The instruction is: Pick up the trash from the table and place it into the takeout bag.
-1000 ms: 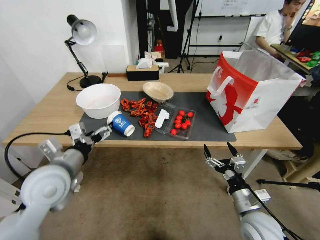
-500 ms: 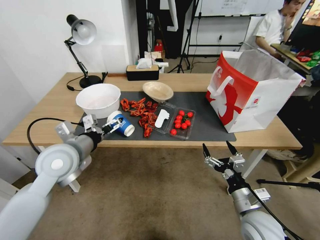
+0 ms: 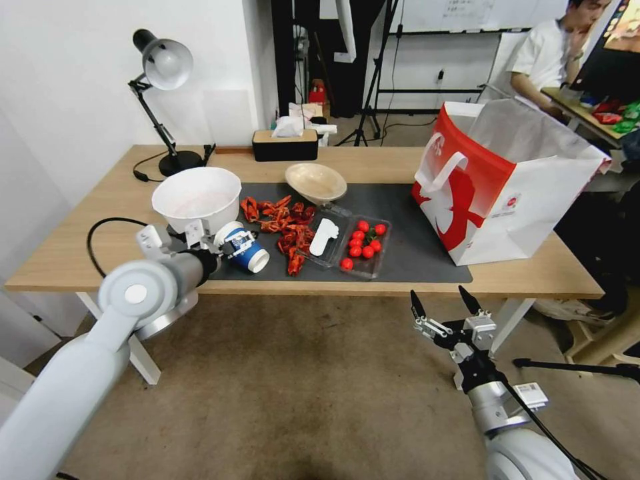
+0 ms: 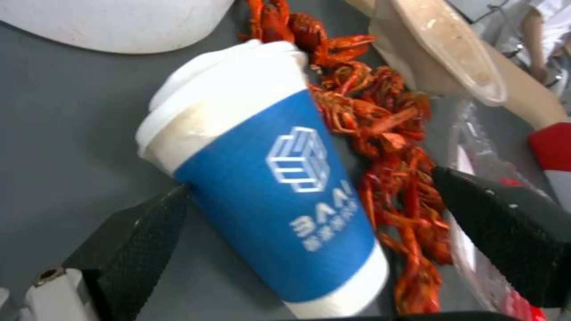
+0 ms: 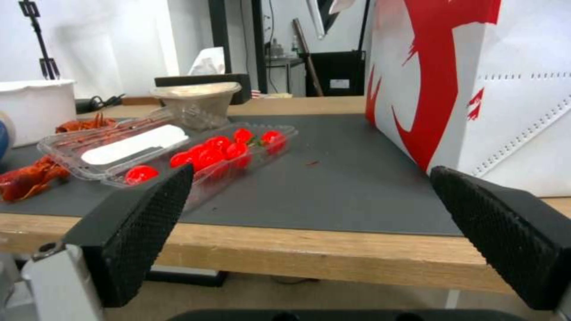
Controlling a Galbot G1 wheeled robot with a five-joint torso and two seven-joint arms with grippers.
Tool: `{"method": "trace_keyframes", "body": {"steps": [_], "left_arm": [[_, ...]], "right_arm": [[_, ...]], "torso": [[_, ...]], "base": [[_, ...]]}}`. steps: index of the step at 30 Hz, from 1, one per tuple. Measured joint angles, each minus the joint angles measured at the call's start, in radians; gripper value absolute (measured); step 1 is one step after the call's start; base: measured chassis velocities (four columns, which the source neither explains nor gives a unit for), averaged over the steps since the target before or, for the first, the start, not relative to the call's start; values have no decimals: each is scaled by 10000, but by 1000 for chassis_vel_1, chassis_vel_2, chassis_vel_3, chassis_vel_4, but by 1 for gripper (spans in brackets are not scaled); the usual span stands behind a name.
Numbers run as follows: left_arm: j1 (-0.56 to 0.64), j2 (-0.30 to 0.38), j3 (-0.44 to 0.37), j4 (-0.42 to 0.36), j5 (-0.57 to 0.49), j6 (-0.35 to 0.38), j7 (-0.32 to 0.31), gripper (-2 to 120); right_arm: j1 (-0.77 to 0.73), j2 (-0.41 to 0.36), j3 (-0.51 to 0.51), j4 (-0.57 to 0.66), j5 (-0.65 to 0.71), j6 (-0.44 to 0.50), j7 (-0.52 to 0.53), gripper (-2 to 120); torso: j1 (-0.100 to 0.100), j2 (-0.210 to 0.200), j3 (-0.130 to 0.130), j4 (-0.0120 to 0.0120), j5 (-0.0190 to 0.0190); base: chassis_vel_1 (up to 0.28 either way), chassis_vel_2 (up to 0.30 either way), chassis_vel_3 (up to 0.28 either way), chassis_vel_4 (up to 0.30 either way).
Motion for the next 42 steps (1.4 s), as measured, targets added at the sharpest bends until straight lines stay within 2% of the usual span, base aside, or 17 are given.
{"method": "trace_keyframes", "body": {"steps": [11, 20, 24, 25, 27, 28, 31, 32, 34, 38, 41, 42], "left_arm": [[-847, -240, 763, 765, 82, 199, -653, 100], [-1191, -394, 1107, 1258, 91, 84, -647, 99], [-1227, -407, 1131, 1333, 92, -42, -565, 84], [-1227, -407, 1131, 1333, 92, -42, -565, 84], [-1208, -426, 1122, 1362, 93, -78, -511, 74], [-1208, -426, 1122, 1362, 93, -78, -511, 74], [-1110, -401, 1101, 1343, 157, -169, -256, 57], [-1110, -401, 1101, 1343, 157, -169, -256, 57], [-1061, -367, 1100, 1349, 332, -319, 165, 50], [-1047, -335, 1081, 1322, 450, -420, 564, 42], [-1076, -135, 1053, 779, 657, -520, 1508, 30], [-1076, -135, 1053, 779, 657, -520, 1508, 30]], "right_arm": [[38, 92, 6, -50, -57, 12, 60, 100], [44, 124, 21, -115, -58, 12, 80, 100], [71, 147, 23, -157, -57, 12, 101, 100], [71, 147, 23, -157, -57, 12, 101, 100], [84, 150, 23, -181, -58, 12, 119, 100], [84, 150, 23, -181, -58, 12, 119, 100], [110, 143, 23, -192, -57, 12, 135, 100], [110, 143, 23, -192, -57, 12, 135, 100], [111, 141, 23, -192, -56, 14, 136, 100], [94, 126, 22, -191, -54, 18, 138, 100], [44, 87, 46, -120, -45, 23, 158, 100], [44, 87, 46, -120, -45, 23, 158, 100]], "torso": [[0, 0, 0, 0, 0], [-1, 0, 0, 0, -1], [-1, 0, 0, 0, 0], [-1, 0, 0, 0, 0], [-2, 0, 0, 0, 0], [-2, 0, 0, 0, 0], [-2, 0, -2, 0, 2], [-2, 0, -2, 0, 2], [-2, 0, -1, 1, -1], [-1, -1, 0, 0, -3], [-1, 0, 0, 1, 0], [-1, 0, 0, 1, 0]], "base": [[0, 0, 0, 0], [0, 0, 0, 0], [0, 0, 0, 0], [0, 0, 0, 0], [0, 0, 0, 0], [0, 0, 0, 0], [0, 0, 0, 0], [0, 0, 0, 0], [0, 0, 0, 0], [0, 0, 0, 0], [0, 0, 0, 0], [0, 0, 0, 0]]}}
